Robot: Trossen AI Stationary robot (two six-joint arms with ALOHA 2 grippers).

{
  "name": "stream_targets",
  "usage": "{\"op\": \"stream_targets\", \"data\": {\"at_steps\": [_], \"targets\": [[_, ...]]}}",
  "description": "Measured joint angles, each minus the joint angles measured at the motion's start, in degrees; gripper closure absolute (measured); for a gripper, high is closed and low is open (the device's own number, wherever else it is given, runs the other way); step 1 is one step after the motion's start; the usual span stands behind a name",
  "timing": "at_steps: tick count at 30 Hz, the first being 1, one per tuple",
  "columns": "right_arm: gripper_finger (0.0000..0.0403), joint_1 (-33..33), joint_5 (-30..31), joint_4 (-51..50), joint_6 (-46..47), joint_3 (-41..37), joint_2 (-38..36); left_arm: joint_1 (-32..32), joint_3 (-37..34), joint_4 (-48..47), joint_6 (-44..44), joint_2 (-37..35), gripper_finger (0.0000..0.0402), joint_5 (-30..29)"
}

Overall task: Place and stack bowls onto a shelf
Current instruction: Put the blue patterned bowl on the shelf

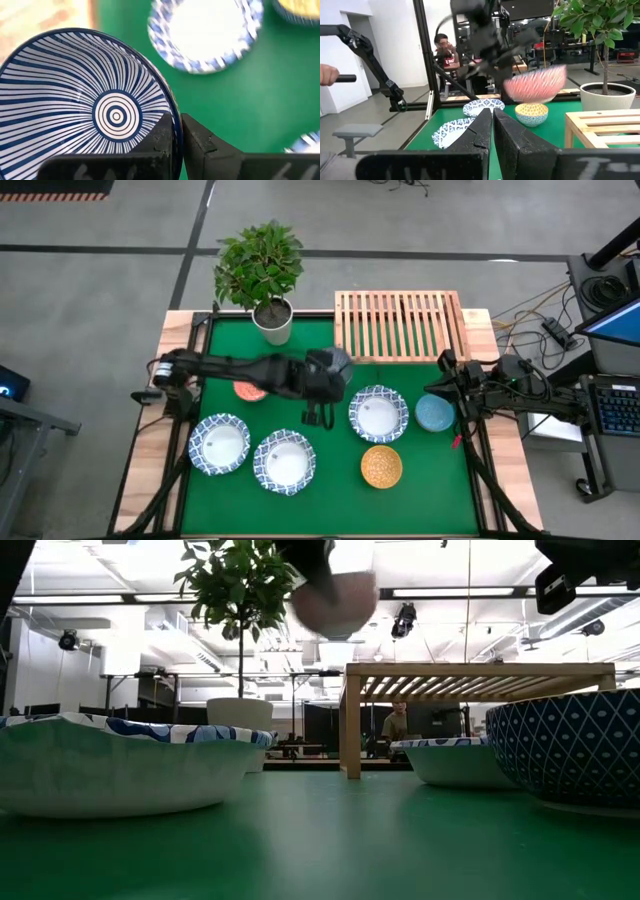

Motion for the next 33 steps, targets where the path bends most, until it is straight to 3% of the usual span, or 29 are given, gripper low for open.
{"op": "stream_targets", "data": {"at_steps": [7,18,33], "targets": [[0.0394,0.0,0.0,-0.8,0.2,0.0,0.0,8.8,3.6,9.6,8.7,0.0,0.04,5.2],[0.0394,0.0,0.0,-1.3,0.3,0.0,0.0,18.9,3.0,25.4,11.6,1.8,0.04,13.7],[0.0394,0.0,0.0,-1.6,0.0,0.0,0.1,20.0,6.7,23.2,13.1,10.9,0.0393,13.6]]}}
